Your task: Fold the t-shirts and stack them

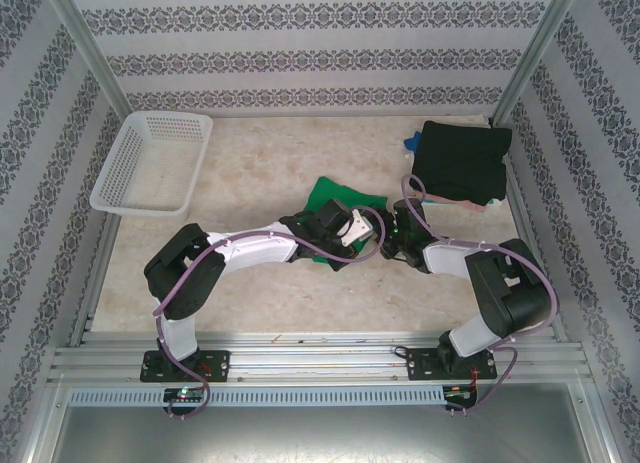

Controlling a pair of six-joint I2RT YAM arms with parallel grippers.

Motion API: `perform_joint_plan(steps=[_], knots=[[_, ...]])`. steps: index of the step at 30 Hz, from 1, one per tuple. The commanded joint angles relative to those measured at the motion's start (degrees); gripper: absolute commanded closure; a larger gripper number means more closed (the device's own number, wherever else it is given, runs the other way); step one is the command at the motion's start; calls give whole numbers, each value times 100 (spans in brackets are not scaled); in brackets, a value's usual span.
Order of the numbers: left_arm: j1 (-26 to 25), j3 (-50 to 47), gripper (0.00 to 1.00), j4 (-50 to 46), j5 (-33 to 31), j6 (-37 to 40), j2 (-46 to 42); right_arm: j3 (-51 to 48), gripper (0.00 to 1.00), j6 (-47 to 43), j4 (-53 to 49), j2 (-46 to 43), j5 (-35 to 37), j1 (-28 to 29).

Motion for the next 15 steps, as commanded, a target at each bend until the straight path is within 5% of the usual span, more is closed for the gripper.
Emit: perform_joint_plan(steps=[1,5,9,15], knots=[[72,95,92,-87,177,-67,25,198,21,224,436,407,-189,101],[72,82,91,-33,218,-99,-10,524,28,141,456,743,-307,206],[72,56,86,20,270,-177,-23,654,47,-33,362,819,-261,227],[159,-230,57,187,265,-365,-319,1065,74,-981,-852,510,-33,87]])
